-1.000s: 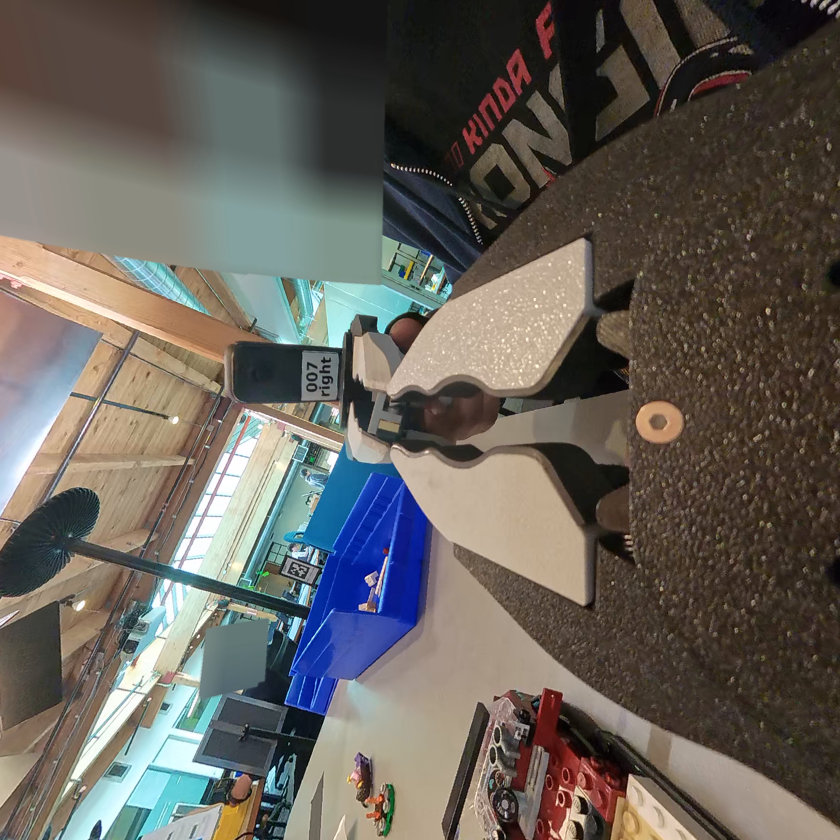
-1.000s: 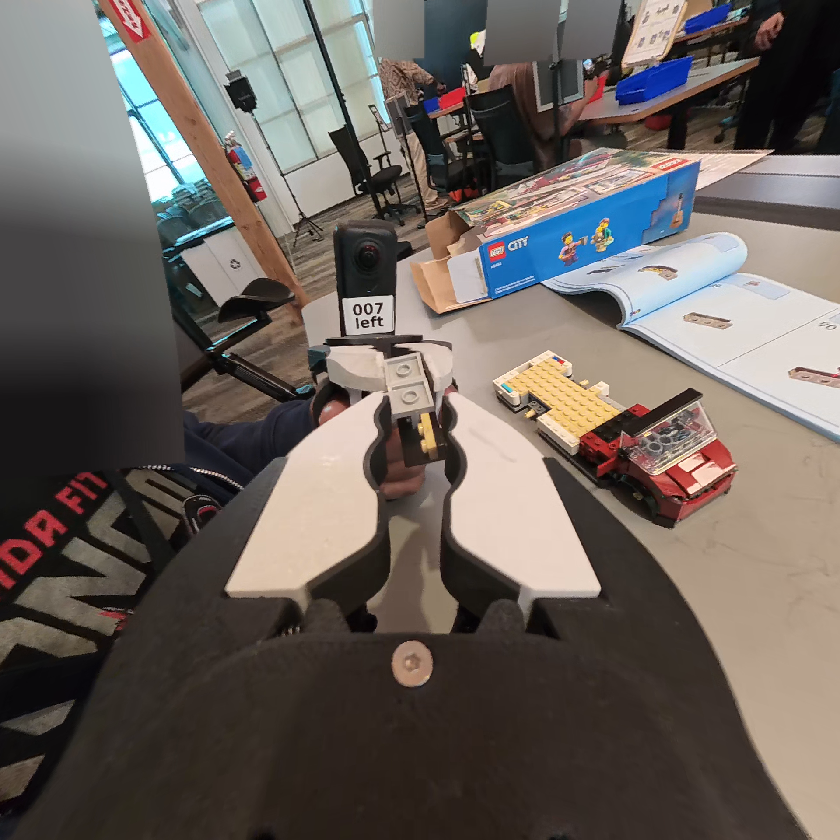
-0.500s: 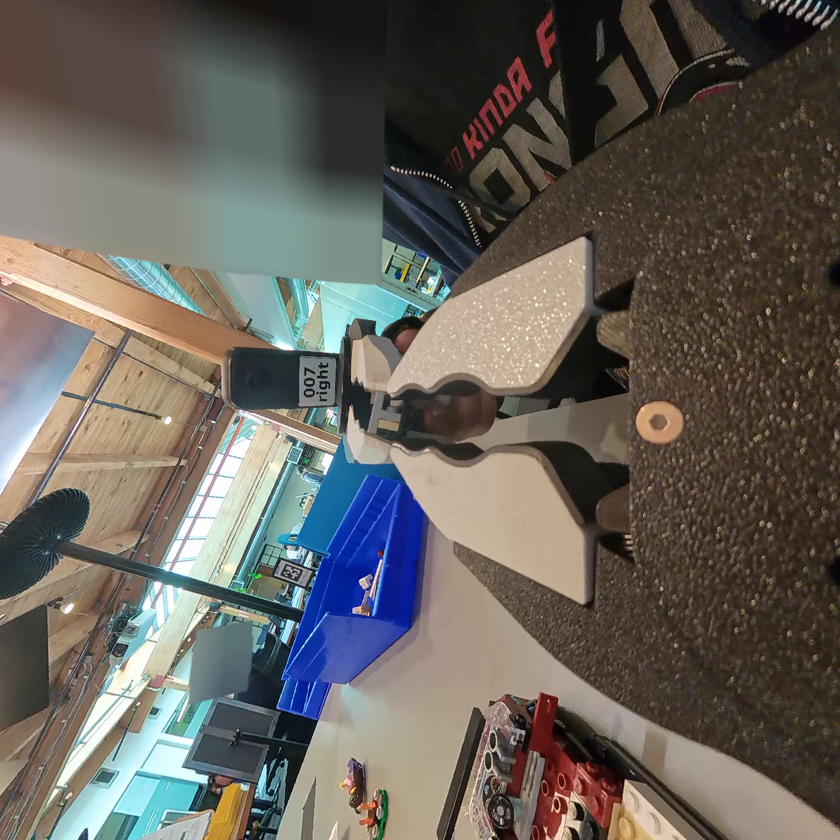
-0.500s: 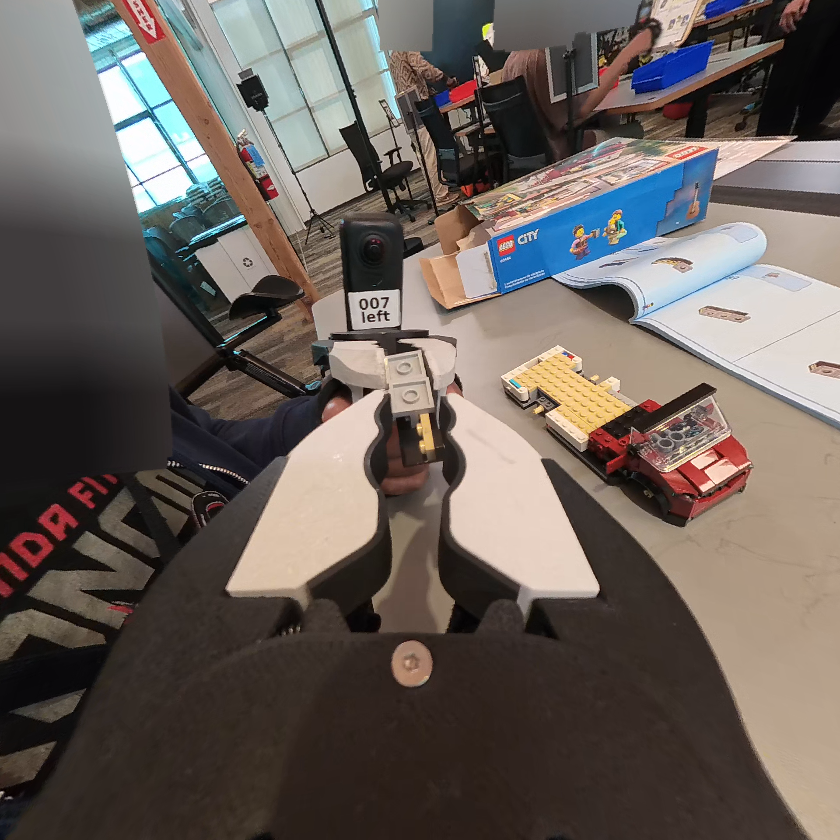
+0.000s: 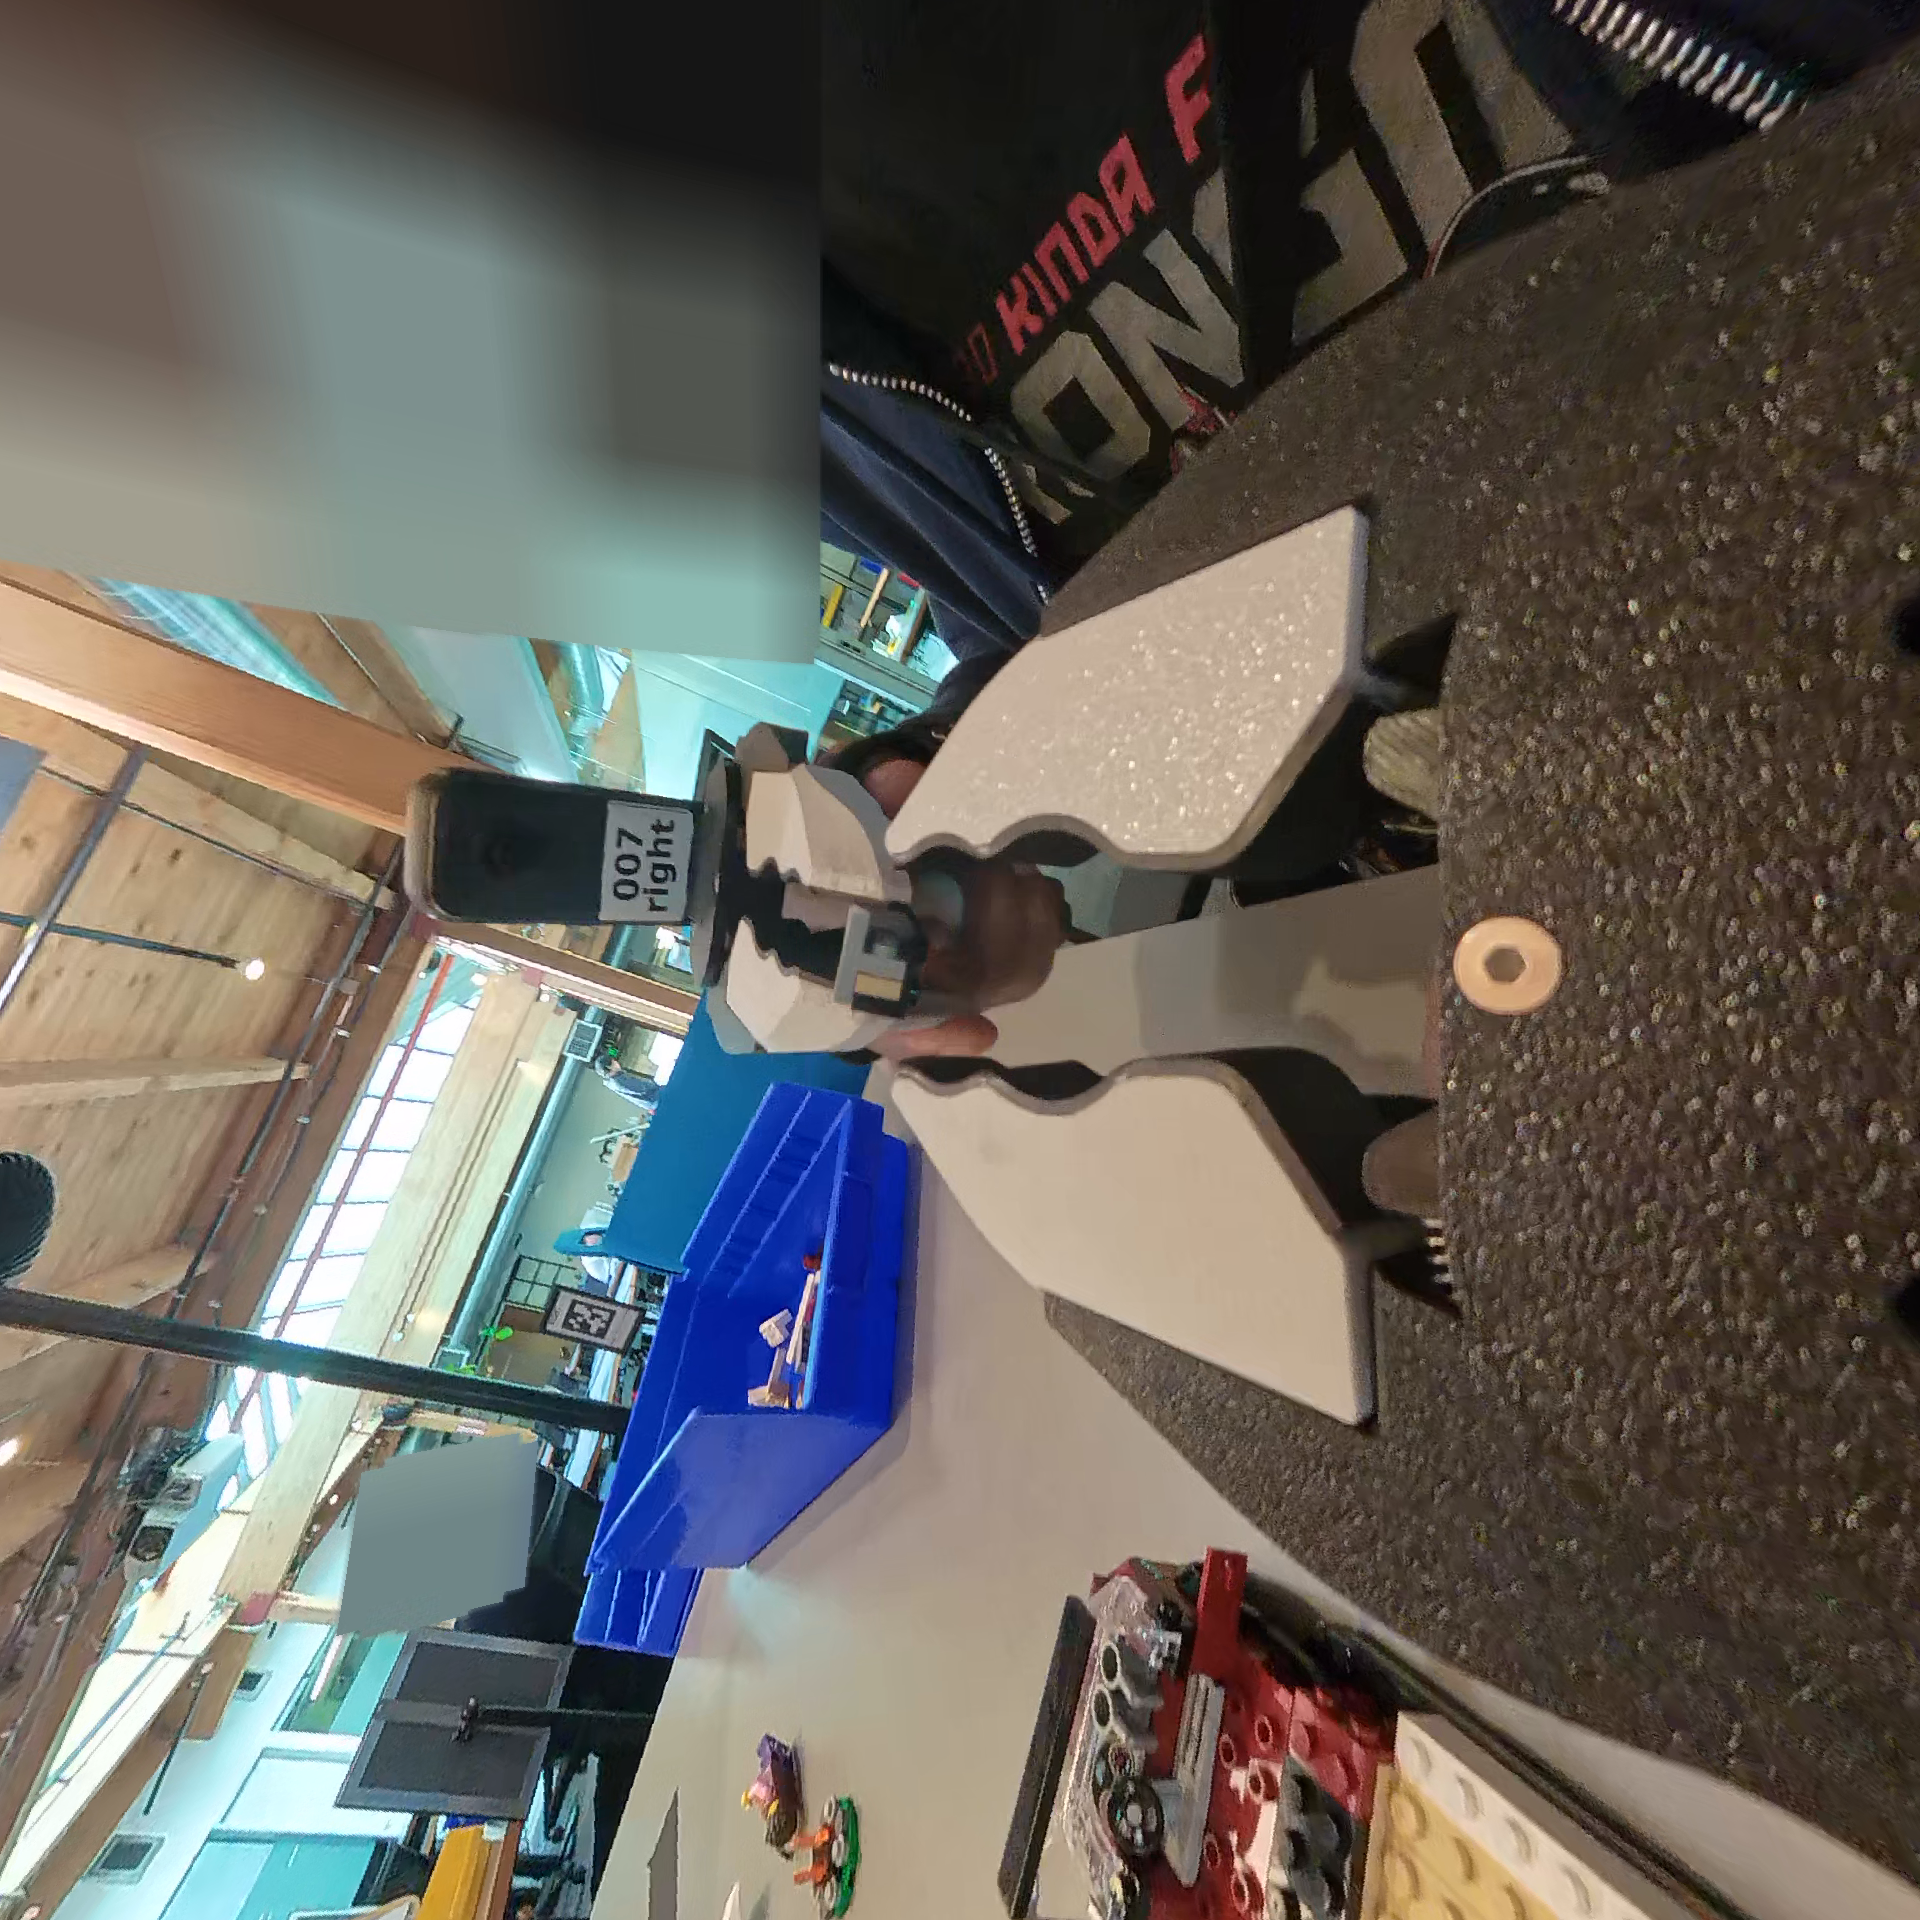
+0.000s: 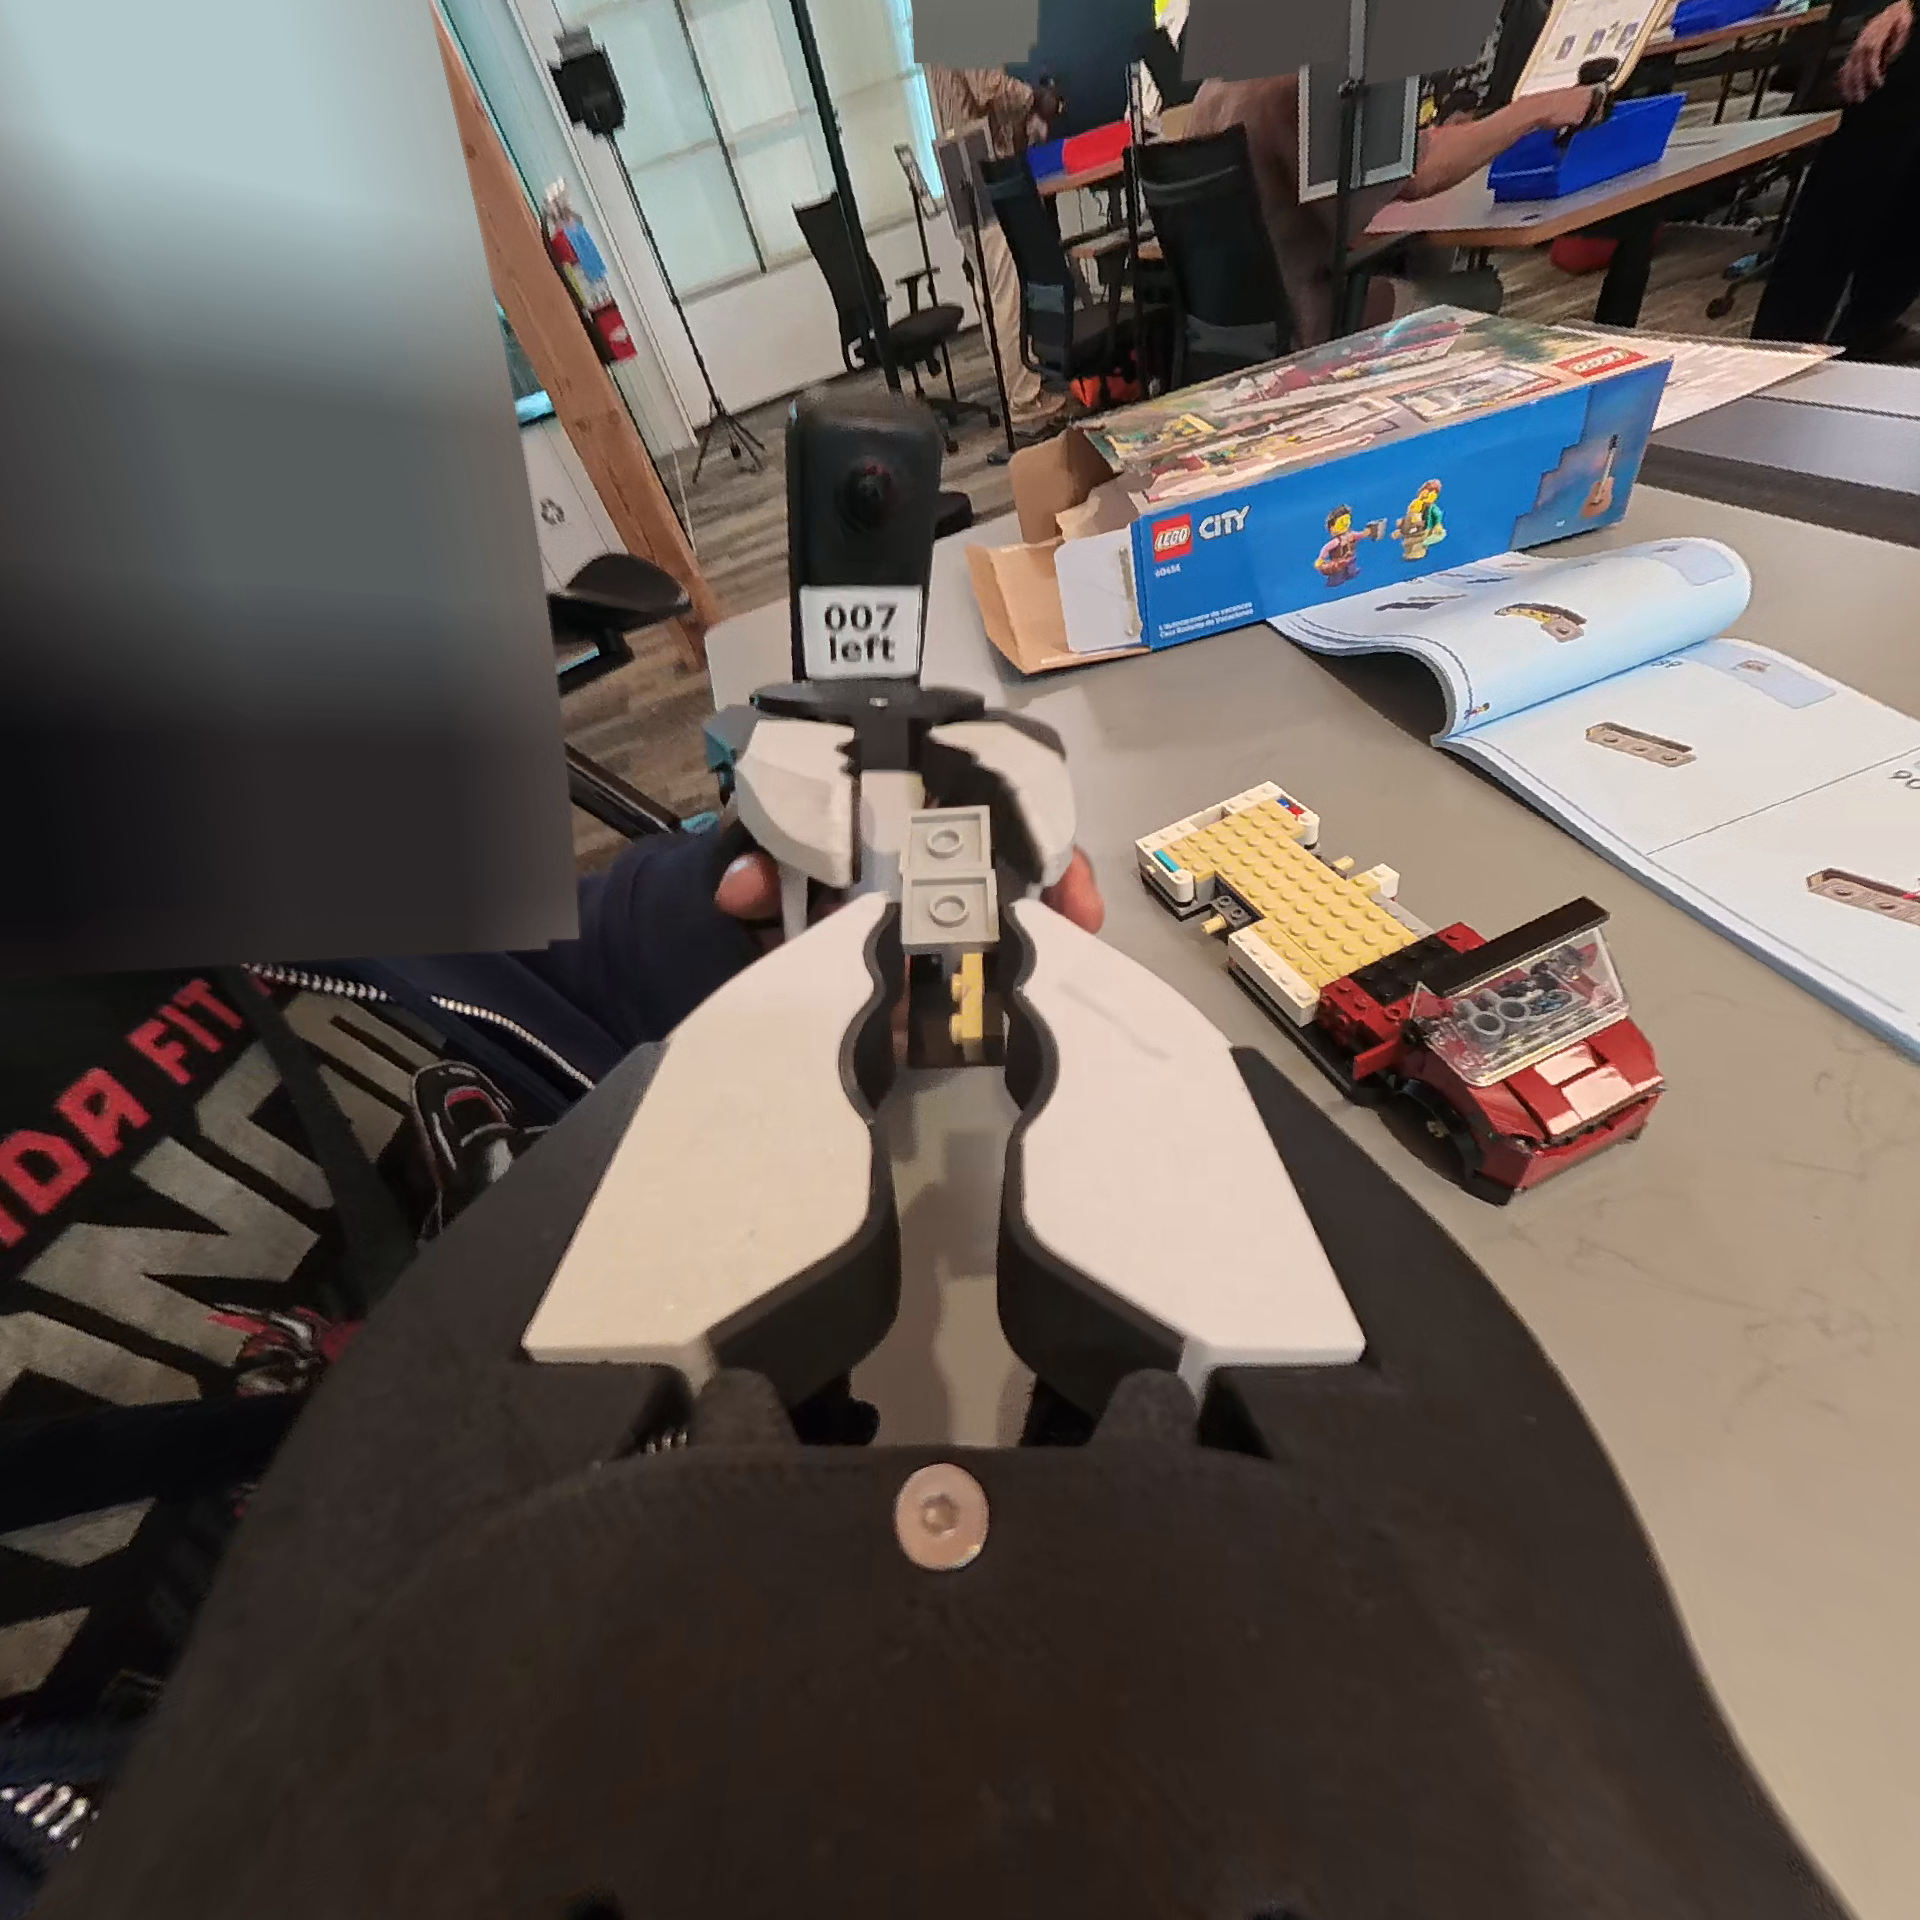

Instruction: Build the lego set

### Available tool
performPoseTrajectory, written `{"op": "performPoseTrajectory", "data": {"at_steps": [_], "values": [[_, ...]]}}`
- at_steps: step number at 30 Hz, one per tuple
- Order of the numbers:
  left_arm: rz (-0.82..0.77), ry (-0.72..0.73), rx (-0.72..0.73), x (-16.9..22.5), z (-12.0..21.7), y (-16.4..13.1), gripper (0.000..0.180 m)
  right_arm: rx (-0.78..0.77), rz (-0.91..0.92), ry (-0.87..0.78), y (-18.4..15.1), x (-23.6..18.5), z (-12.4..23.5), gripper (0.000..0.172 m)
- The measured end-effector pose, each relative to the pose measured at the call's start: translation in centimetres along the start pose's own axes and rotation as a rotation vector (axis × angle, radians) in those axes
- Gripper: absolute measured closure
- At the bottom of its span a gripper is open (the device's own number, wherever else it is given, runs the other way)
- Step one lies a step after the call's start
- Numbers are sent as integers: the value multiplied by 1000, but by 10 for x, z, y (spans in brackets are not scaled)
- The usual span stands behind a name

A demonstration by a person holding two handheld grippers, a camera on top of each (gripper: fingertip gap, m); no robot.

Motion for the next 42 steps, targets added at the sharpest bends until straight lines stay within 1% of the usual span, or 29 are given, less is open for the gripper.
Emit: {"op": "performPoseTrajectory", "data": {"at_steps": [5,10,13,16,22,26,34,37,40,42], "values": [[-20,-24,-37,0,-1,8,153,-58,65,-8,0,-3,-1,155],[-122,-16,-164,4,-8,5,155,-75,85,-6,-1,-5,-2,155],[-108,-18,-152,3,-7,7,160,-69,94,4,0,-6,-2,155],[-94,-29,-154,3,-6,5,161,-82,116,2,0,-7,-2,155],[-2,-67,-149,0,-6,4,161,-94,135,-2,2,-9,-3,155],[-26,-71,-151,-1,-5,2,162,-104,128,1,1,-8,-3,155],[-157,-54,-179,1,-5,0,162,-119,122,10,-2,-8,-4,155],[-171,-42,-174,2,-5,-1,162,-113,132,6,-3,-8,-3,155],[-140,-48,-160,2,-5,-1,161,-91,128,8,-2,-8,-3,155],[-120,-51,-162,2,-4,-2,154,-53,92,21,0,-6,-2,155]]}}
Point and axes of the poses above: each gripper's, where its closed fingertips meet, z back along the fingers, y out of its top, x = y × z across the jaws, the point moved 8 cm from there along z, back along the fingers, and after that the axes turned 2 degrees about -y, right-handed, at the moved point
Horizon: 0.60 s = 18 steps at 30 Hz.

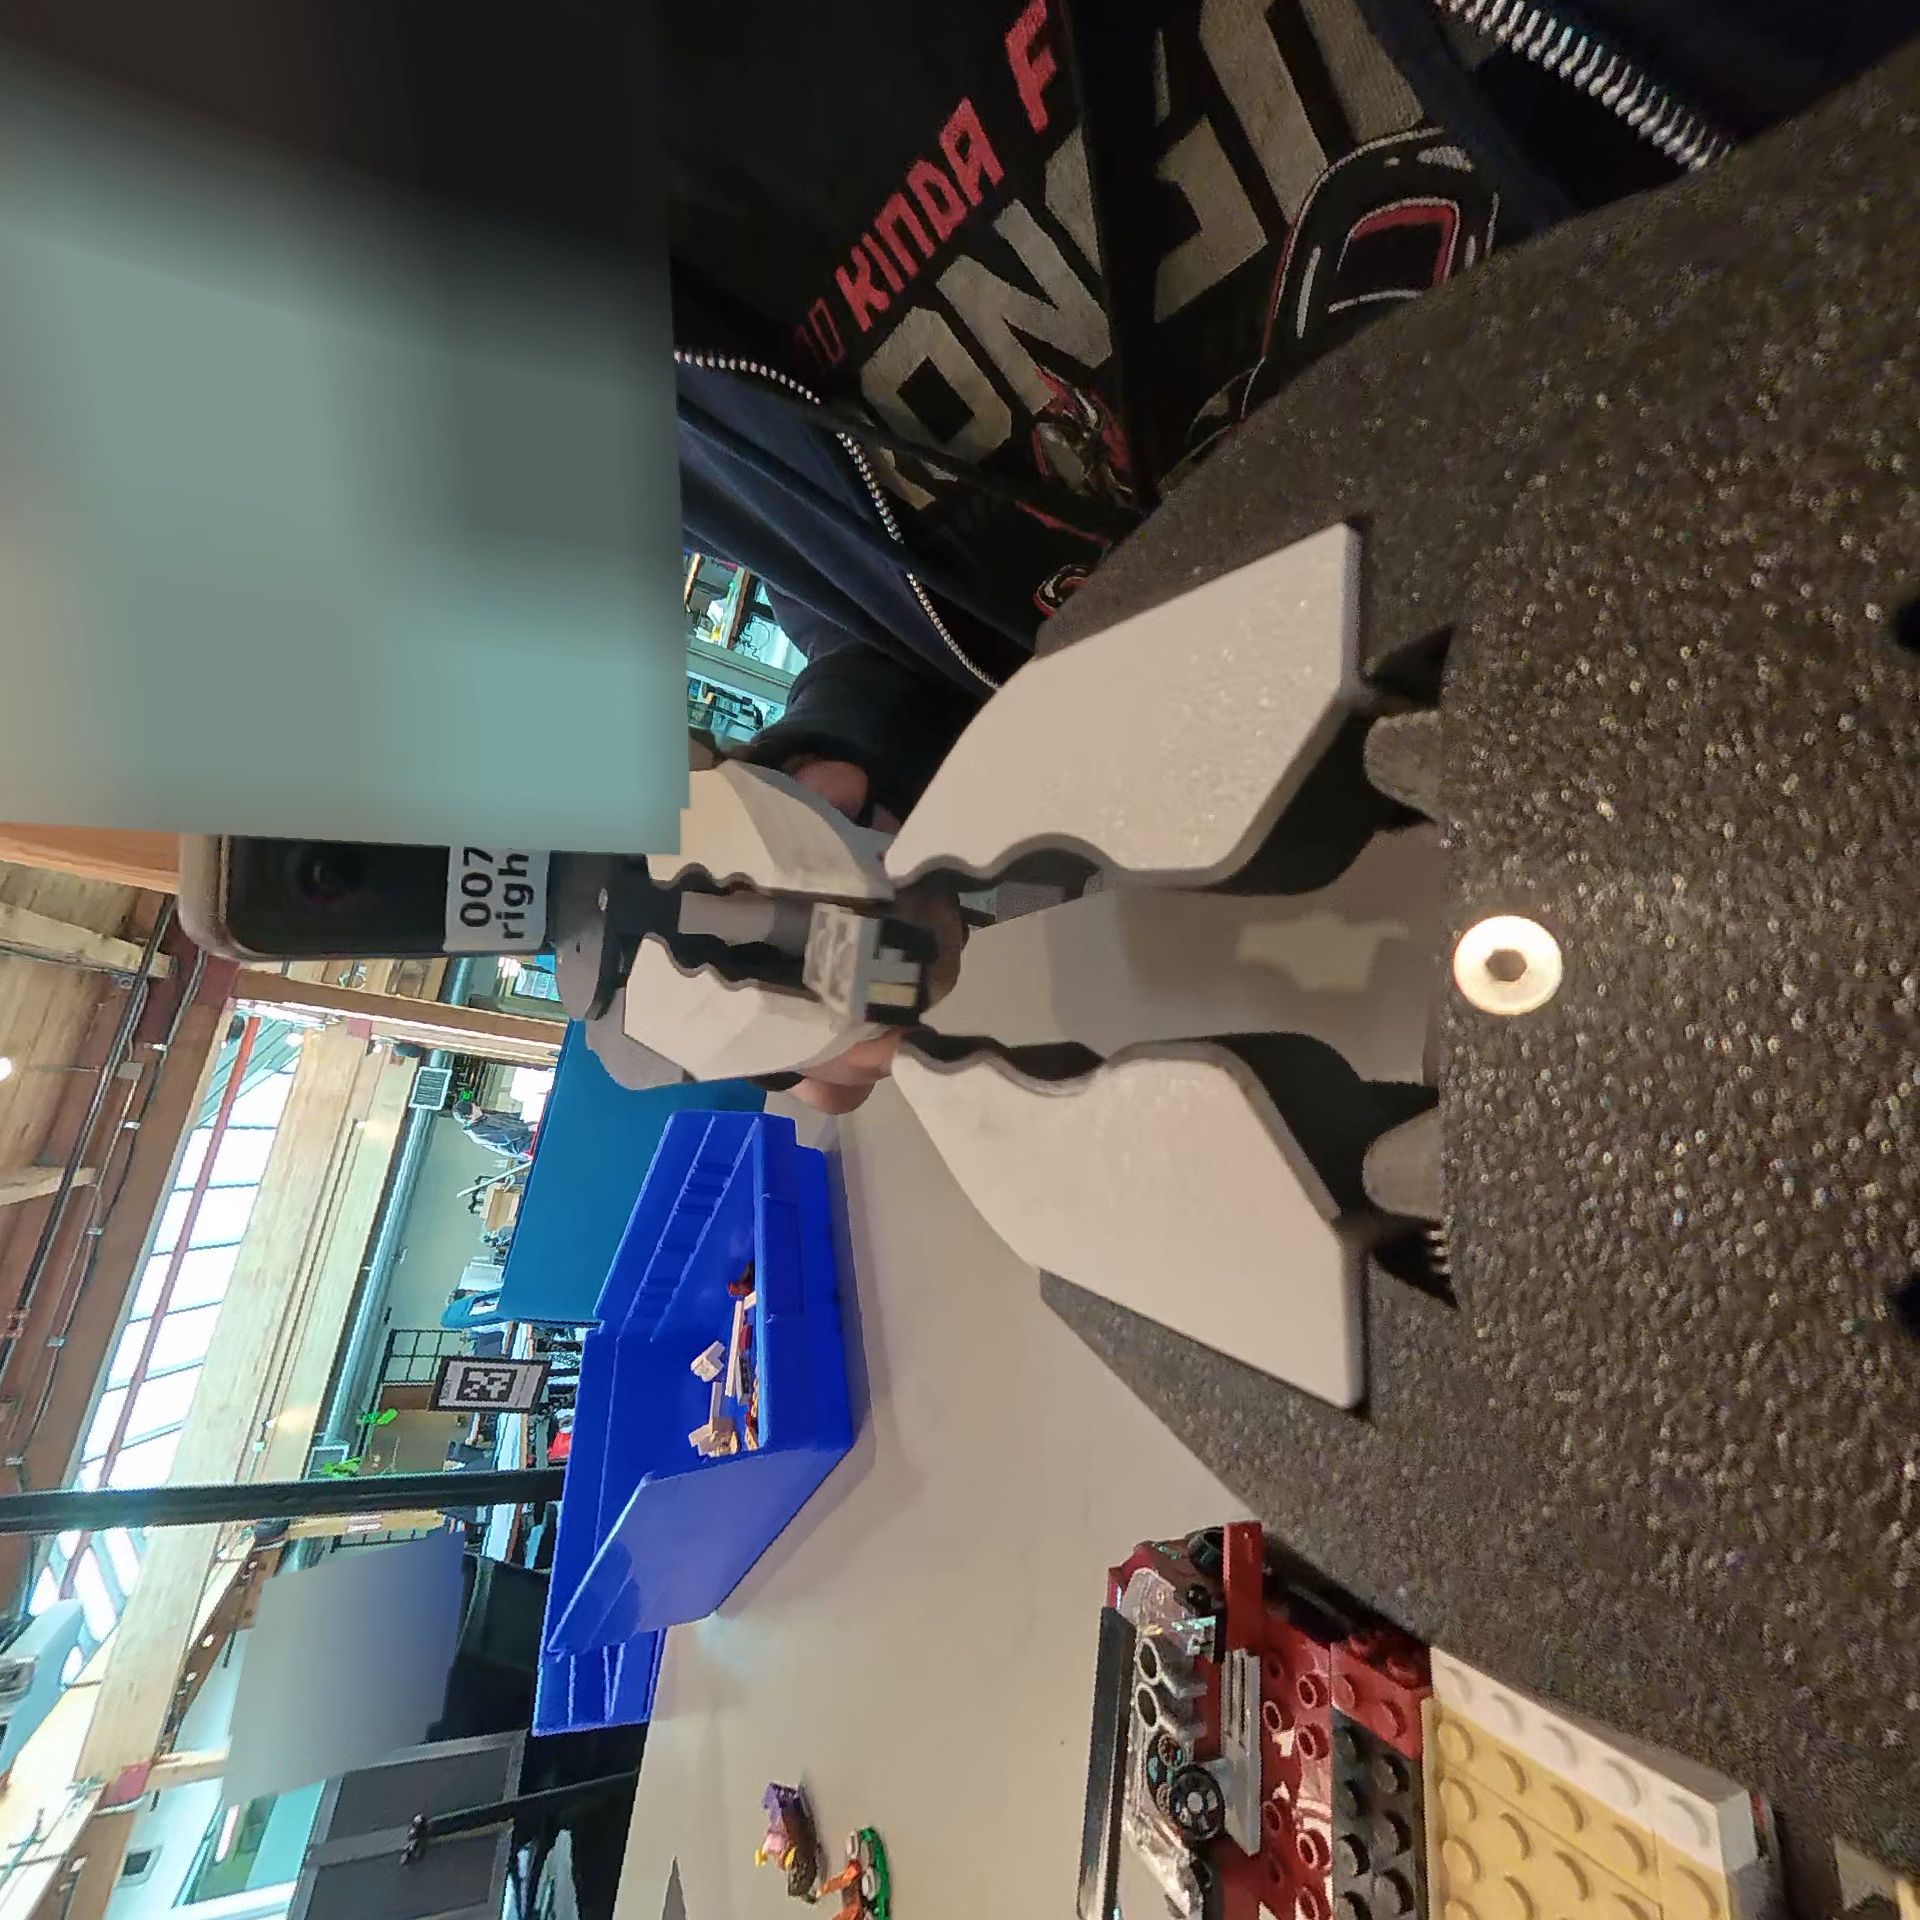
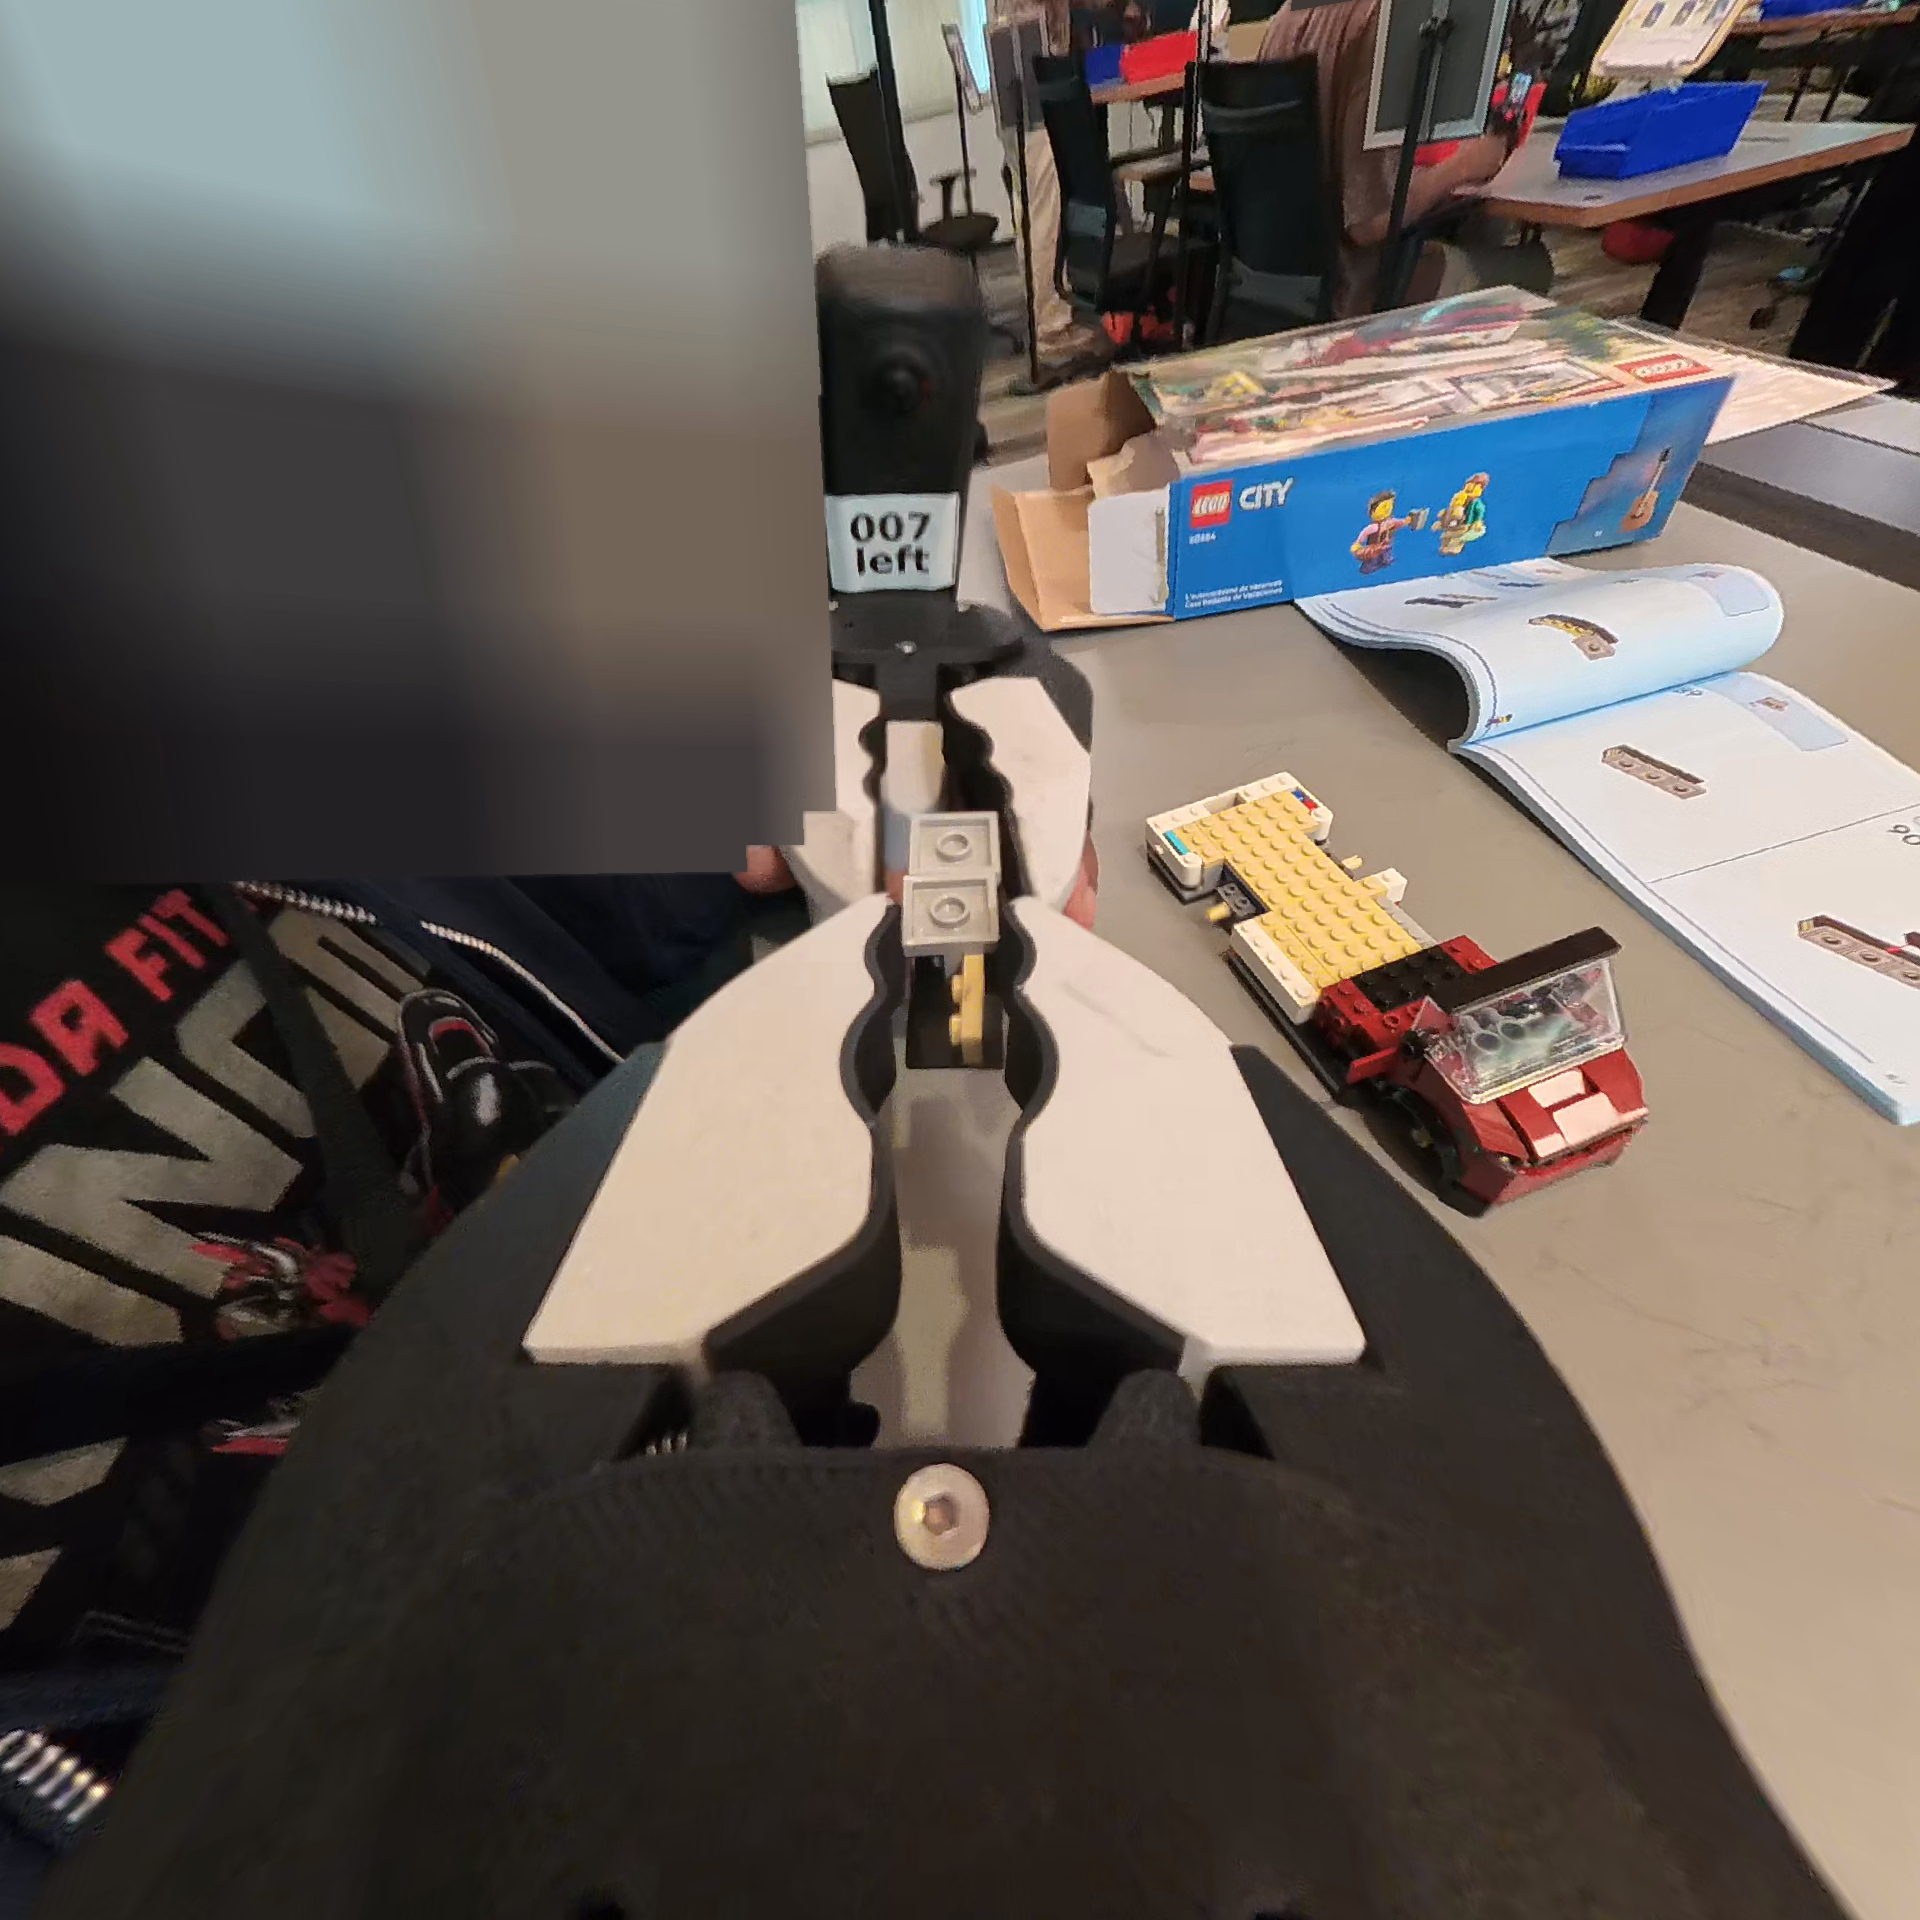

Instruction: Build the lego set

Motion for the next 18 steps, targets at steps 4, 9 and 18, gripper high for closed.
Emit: {"op": "performPoseTrajectory", "data": {"at_steps": [4,9,18], "values": [[54,14,29,-2,0,-1,147,72,-82,34,-1,7,3,155],[73,7,94,-1,-9,-1,160,205,-165,125,-5,12,4,155],[55,66,189,3,-17,-2,159,266,-234,210,-8,16,7,155]]}}
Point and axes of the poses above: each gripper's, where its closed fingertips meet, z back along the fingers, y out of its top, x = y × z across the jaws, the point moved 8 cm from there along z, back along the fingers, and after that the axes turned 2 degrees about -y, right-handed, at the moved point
